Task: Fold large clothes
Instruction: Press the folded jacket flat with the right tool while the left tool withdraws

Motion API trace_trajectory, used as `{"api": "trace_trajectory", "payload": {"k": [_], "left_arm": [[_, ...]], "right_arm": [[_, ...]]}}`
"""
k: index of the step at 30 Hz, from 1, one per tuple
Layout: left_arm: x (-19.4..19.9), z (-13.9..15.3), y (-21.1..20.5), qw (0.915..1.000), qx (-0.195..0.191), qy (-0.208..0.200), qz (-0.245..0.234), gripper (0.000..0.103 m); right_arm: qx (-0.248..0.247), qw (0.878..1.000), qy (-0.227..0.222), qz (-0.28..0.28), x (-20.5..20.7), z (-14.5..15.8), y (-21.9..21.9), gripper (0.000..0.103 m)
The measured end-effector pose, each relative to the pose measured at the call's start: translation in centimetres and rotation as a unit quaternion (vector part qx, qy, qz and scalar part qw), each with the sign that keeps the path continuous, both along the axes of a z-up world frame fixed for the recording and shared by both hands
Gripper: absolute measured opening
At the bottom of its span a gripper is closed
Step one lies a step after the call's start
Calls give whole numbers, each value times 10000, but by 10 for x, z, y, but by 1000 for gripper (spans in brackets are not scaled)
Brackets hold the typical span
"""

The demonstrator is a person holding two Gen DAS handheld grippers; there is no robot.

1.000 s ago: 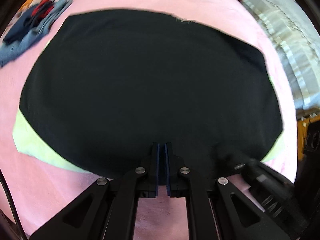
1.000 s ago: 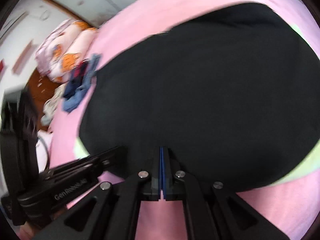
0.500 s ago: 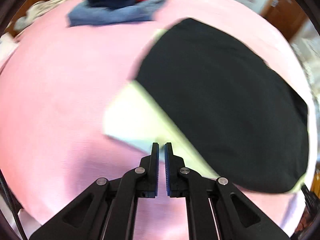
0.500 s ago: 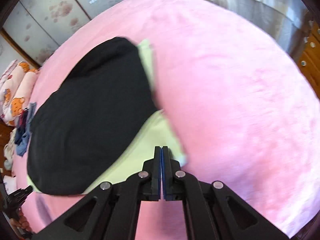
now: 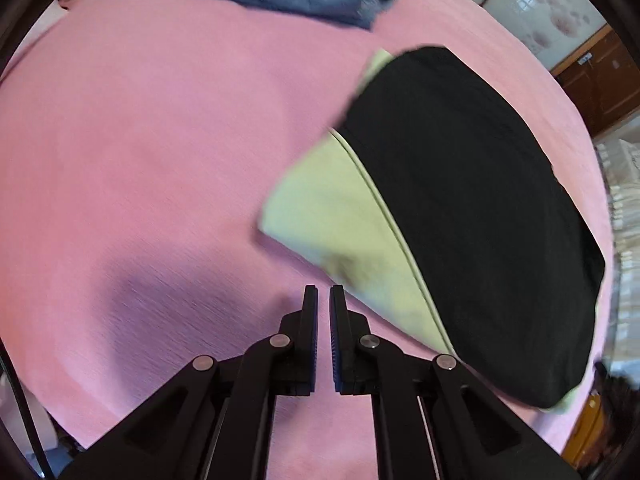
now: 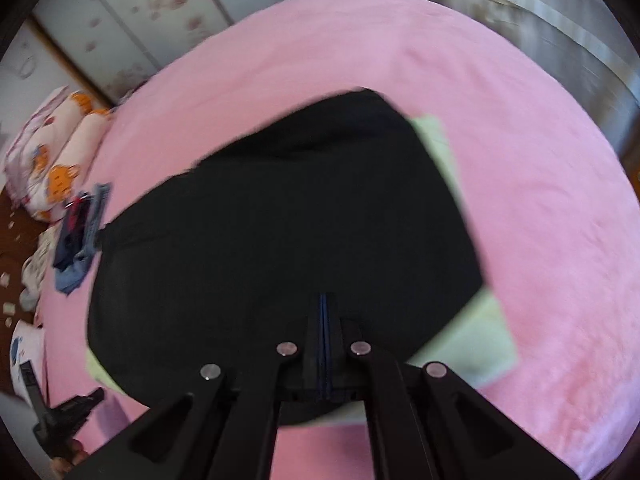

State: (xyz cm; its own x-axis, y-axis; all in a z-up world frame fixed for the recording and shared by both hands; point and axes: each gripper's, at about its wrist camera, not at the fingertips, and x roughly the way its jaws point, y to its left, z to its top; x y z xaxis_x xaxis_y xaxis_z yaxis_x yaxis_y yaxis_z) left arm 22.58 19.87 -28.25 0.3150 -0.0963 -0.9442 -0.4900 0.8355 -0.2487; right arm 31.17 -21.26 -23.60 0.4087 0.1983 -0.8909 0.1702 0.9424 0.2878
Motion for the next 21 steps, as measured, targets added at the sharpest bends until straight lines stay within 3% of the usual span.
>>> {"api": "trace_trajectory", "payload": {"k": [6,9,12,18,21], "left_arm": [[-8,1,-12,9982,-440,-137,-372,5],[-9,0,-6,9980,-432,-121,-448,7],[-15,-2,8,9980,-557,-120,-276,8],[-29,-14,18,9956,-922,-73,-151,8],[-29,-21,15,9948,-1007,-70,-111,11]], "right_arm": [[134,9975,-101,693,58,22,85,0],[192,9958,-17,893,80,18,114,0],[449,9944,273,913,94,-3,130,0],[162,9914,1136,626,80,-54,136,0],[389,9891,1336,489,76,-77,130,0]]}}
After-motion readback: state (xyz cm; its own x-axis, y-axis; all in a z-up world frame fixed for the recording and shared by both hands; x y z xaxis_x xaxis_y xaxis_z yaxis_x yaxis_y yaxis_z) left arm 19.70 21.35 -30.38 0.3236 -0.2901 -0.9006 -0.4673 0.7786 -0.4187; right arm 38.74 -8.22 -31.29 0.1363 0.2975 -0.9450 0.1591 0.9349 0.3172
